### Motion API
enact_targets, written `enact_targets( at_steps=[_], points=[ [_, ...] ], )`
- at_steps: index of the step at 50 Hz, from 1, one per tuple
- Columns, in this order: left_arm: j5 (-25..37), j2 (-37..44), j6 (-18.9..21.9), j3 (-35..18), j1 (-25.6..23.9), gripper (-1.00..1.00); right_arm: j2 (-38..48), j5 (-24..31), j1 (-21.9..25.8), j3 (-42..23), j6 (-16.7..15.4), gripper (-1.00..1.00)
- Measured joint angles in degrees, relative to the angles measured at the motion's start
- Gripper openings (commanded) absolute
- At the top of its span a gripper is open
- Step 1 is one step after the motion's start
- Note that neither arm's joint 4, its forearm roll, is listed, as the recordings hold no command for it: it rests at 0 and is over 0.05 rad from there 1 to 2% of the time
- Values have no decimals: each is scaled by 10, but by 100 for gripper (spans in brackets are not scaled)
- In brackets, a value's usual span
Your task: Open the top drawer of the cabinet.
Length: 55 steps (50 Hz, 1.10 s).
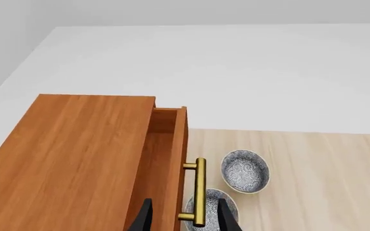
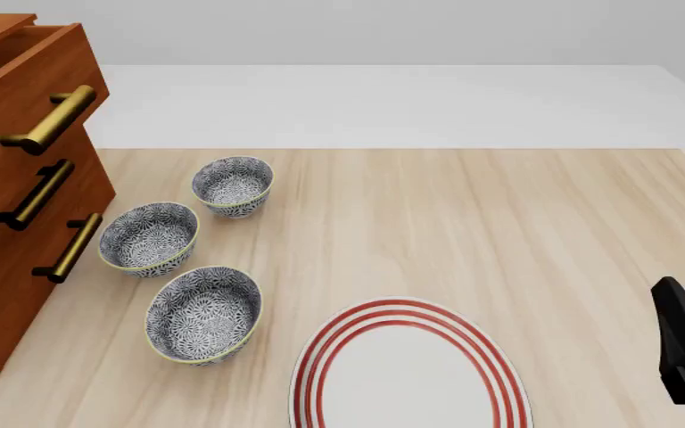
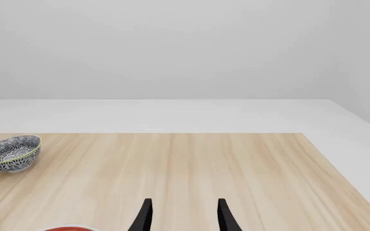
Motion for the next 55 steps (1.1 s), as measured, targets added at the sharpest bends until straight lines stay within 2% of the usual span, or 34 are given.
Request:
enact_targets(
  at_steps=[55],
  points=[
    [-69,67,23,51,15,100,0,0,0,0,0,100]
  ],
)
